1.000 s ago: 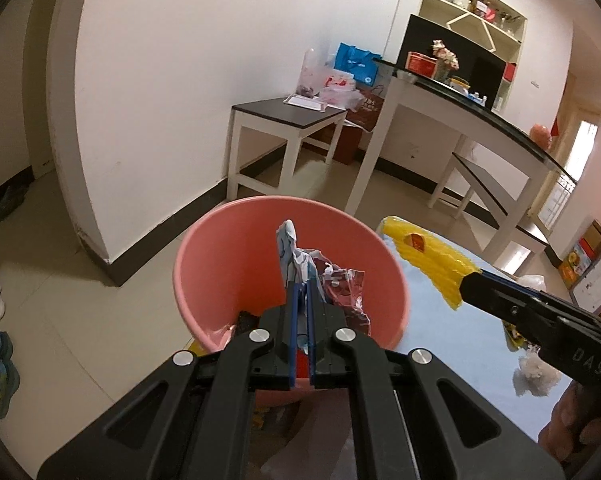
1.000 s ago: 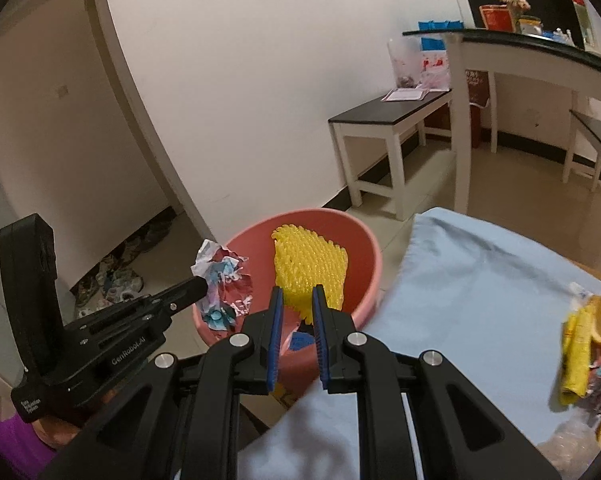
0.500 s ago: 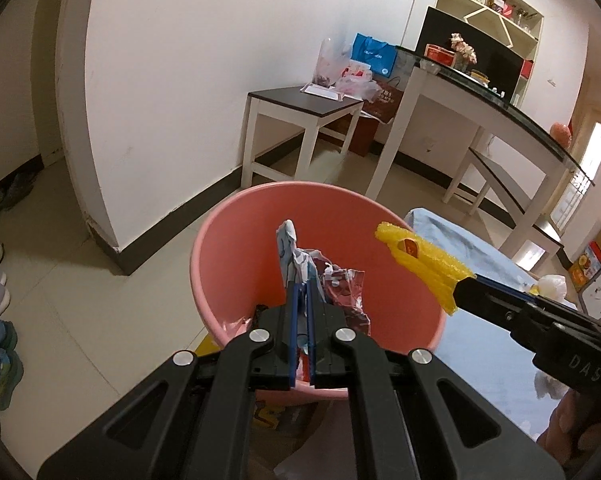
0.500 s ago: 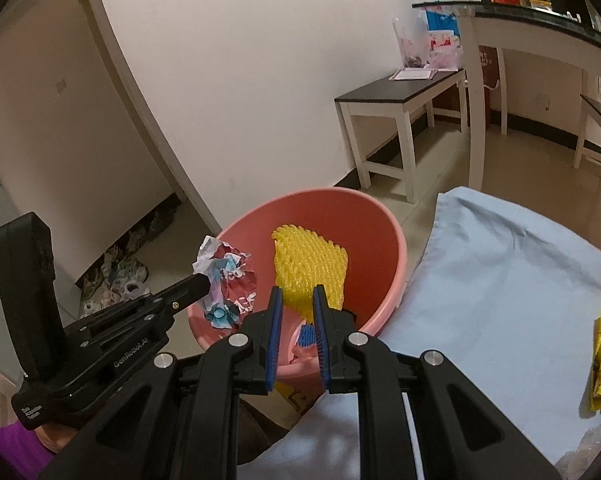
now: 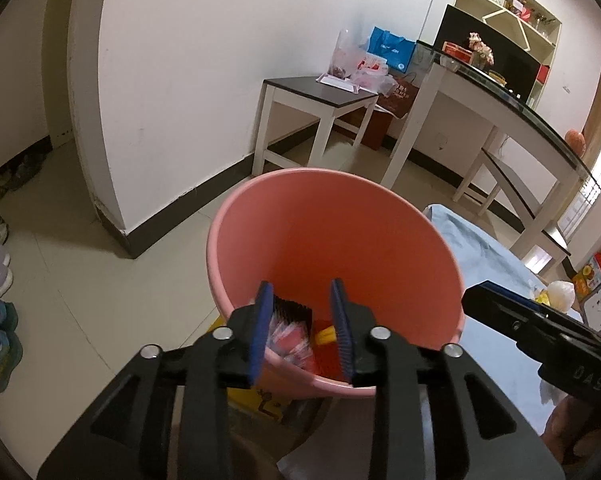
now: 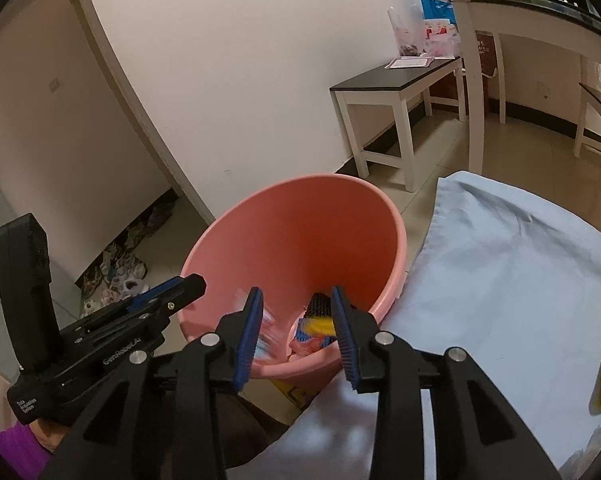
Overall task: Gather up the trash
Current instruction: 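Open both tools to drop the wrapper and yellow net into the bucket, then move both open tools back over the trash on the table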
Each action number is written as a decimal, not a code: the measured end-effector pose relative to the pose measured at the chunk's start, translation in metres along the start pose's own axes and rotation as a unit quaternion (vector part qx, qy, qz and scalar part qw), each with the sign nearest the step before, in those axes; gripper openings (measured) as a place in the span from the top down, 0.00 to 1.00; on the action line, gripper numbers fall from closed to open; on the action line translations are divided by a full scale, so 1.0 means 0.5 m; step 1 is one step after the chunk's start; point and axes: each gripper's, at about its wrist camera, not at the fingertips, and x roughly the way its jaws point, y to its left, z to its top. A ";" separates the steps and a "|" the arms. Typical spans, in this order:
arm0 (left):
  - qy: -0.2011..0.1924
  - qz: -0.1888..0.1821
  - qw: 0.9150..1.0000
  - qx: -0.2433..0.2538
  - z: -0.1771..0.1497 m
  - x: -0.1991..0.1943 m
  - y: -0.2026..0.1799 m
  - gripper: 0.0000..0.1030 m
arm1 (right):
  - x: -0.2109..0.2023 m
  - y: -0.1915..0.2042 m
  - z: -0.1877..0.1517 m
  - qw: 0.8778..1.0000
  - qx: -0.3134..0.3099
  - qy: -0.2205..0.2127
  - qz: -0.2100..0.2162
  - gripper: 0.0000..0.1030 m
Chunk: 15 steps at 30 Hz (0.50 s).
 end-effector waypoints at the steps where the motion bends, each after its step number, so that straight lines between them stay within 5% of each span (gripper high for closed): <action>1: -0.001 -0.001 1.000 0.001 0.000 -0.002 0.000 0.70 | -0.003 0.000 -0.001 1.000 0.000 0.000 -0.001 0.66; 15: 0.002 -0.013 1.000 0.013 -0.011 -0.030 -0.032 0.70 | -0.073 -0.016 -0.025 0.999 0.014 -0.027 -0.018 0.54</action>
